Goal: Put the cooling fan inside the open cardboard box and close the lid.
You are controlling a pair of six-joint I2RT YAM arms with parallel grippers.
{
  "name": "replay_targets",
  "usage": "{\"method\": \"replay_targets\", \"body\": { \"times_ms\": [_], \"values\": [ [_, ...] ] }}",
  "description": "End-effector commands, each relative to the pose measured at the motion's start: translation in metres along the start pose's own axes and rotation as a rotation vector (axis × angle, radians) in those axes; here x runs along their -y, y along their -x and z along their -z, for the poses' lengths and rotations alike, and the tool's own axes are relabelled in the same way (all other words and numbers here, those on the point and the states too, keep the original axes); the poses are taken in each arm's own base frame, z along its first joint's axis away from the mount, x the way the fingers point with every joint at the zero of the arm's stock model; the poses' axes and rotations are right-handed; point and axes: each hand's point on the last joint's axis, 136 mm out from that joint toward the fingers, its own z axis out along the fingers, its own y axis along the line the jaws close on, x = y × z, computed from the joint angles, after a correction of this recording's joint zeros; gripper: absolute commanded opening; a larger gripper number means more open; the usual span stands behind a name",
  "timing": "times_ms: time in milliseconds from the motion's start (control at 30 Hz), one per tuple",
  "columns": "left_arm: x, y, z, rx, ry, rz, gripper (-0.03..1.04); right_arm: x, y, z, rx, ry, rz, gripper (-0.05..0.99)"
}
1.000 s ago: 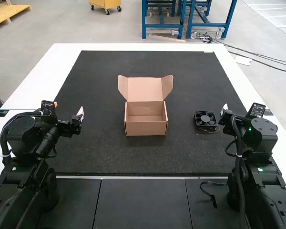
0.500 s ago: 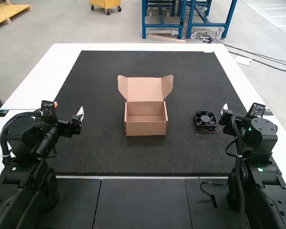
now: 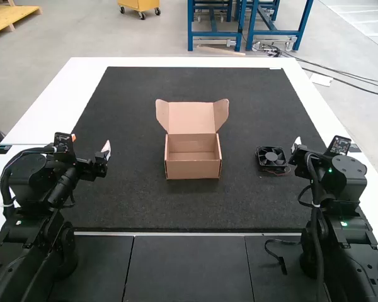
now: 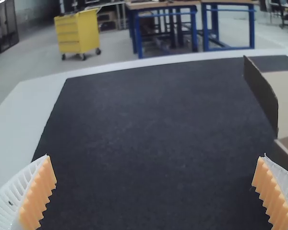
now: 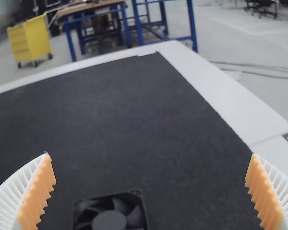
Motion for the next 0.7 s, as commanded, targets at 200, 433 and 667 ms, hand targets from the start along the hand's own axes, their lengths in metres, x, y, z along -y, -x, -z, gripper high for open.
{"method": "replay_targets", "body": {
  "times_ms": [200,433,667],
  "values": [
    [-0.001,0.003,0.001,0.019,0.003,-0.009,0.97,0.002,-0.069,-0.006,-0.132,0.017,0.013,0.91],
    [-0.013,0.023,0.002,0.097,0.068,0.031,0.97,0.004,-0.063,-0.007,-0.103,0.009,0.027,0.91],
    [-0.018,0.049,0.007,0.184,0.092,0.037,0.97,0.009,-0.043,-0.008,-0.021,-0.024,0.129,0.91]
  ]
}}
